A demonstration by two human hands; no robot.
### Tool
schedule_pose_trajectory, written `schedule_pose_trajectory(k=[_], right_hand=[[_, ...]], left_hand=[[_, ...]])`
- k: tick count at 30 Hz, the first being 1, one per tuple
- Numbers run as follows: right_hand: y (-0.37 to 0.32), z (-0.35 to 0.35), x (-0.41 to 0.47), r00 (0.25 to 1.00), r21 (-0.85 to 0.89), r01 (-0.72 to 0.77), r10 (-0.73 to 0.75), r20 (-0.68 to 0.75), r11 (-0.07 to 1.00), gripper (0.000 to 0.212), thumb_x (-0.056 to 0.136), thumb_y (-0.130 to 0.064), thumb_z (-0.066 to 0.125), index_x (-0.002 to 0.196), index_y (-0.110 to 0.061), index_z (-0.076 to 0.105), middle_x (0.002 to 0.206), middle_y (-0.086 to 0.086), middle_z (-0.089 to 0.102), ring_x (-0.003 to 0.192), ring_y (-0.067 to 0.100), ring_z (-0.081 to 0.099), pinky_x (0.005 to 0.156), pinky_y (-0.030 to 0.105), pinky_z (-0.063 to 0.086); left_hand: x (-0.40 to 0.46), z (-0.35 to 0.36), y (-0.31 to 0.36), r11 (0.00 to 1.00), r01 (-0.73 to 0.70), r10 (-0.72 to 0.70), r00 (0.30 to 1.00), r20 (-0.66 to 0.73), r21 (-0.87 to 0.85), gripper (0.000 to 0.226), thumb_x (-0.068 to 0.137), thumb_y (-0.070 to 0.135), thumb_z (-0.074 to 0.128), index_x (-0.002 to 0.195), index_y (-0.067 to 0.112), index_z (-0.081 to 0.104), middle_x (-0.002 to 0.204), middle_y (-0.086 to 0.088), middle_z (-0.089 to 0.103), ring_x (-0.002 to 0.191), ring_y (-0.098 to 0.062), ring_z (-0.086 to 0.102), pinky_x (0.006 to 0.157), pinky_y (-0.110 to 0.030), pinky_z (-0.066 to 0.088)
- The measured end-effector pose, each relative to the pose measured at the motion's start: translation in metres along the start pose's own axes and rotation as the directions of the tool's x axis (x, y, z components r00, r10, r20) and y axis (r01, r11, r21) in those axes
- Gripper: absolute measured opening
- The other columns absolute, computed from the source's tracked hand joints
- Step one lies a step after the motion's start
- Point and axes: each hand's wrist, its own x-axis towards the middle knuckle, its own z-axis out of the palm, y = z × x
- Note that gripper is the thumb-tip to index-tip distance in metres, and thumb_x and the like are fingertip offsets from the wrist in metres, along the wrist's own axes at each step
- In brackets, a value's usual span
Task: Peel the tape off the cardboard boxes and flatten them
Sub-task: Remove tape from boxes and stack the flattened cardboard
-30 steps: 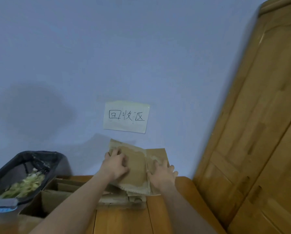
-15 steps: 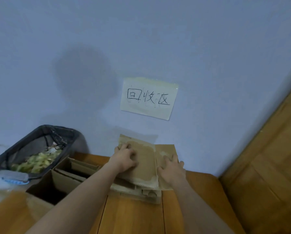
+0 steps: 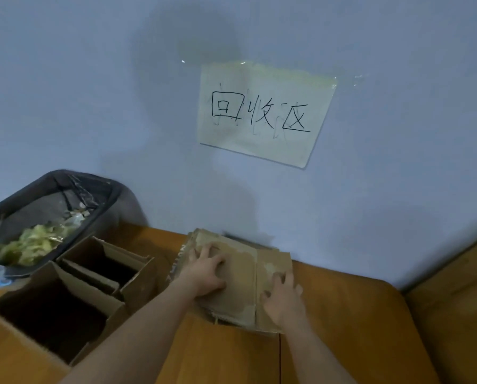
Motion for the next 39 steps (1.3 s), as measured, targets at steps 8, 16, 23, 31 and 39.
schedule_pose_trajectory(k=[8, 16, 23, 31, 39], right_hand=[[0.016, 0.035, 0.058, 0.997, 0.096, 0.045, -0.051, 0.058, 0.994, 0.058, 0.097, -0.034, 0.042, 0.149, -0.019, 0.020, 0.156, 0.002, -0.003, 0.134, 0.034, 0.019, 0.103, 0.036, 0.037], [0.023, 0.080, 0.101, 0.991, 0.128, 0.019, -0.035, 0.126, 0.992, 0.066, 0.096, -0.044, 0.044, 0.150, -0.023, 0.014, 0.157, 0.001, -0.009, 0.141, 0.038, 0.007, 0.110, 0.043, 0.033], [0.021, 0.101, 0.109, 0.995, 0.094, -0.027, 0.018, 0.095, 0.995, 0.070, 0.095, -0.051, 0.042, 0.152, -0.027, 0.008, 0.159, -0.003, -0.007, 0.144, 0.035, -0.002, 0.116, 0.050, 0.019], [0.000, 0.077, 0.085, 0.996, -0.098, 0.092, -0.091, 0.011, 0.991, 0.049, 0.099, -0.036, 0.042, 0.142, -0.015, 0.035, 0.146, 0.004, 0.027, 0.130, 0.024, 0.029, 0.102, 0.035, 0.037], [-0.006, 0.018, 0.030, 0.985, -0.136, 0.164, -0.169, -0.028, 0.977, 0.041, 0.093, -0.017, 0.046, 0.134, -0.017, 0.041, 0.143, 0.005, 0.031, 0.129, 0.023, 0.031, 0.098, 0.034, 0.037]], left_hand=[[0.064, 0.028, -0.018, 1.000, 0.022, -0.022, 1.000, 0.013, -0.004, 0.071, 0.084, 0.052, 0.064, 0.146, 0.038, 0.032, 0.160, 0.009, -0.009, 0.146, -0.041, -0.008, 0.116, -0.055, 0.023], [0.099, 0.058, -0.042, 0.999, 0.023, -0.024, 0.999, 0.026, 0.024, 0.072, 0.086, 0.057, 0.061, 0.146, 0.040, 0.025, 0.158, 0.013, -0.017, 0.145, -0.040, -0.015, 0.116, -0.058, 0.020], [0.104, 0.073, -0.051, 0.991, 0.029, -0.029, 1.000, 0.002, 0.133, 0.067, 0.092, 0.061, 0.048, 0.149, 0.046, 0.016, 0.161, 0.003, -0.019, 0.144, -0.034, -0.025, 0.118, -0.052, -0.005], [0.077, 0.069, -0.018, 0.927, 0.079, -0.056, 0.996, -0.073, 0.367, 0.047, 0.101, 0.037, 0.040, 0.145, 0.022, 0.033, 0.160, -0.009, 0.013, 0.147, -0.030, 0.012, 0.115, -0.048, 0.022], [0.016, 0.040, 0.017, 0.905, -0.027, 0.030, 1.000, -0.001, 0.425, 0.031, 0.097, 0.013, 0.044, 0.127, 0.013, 0.048, 0.130, -0.007, 0.051, 0.113, -0.025, 0.053, 0.092, -0.037, 0.048]])
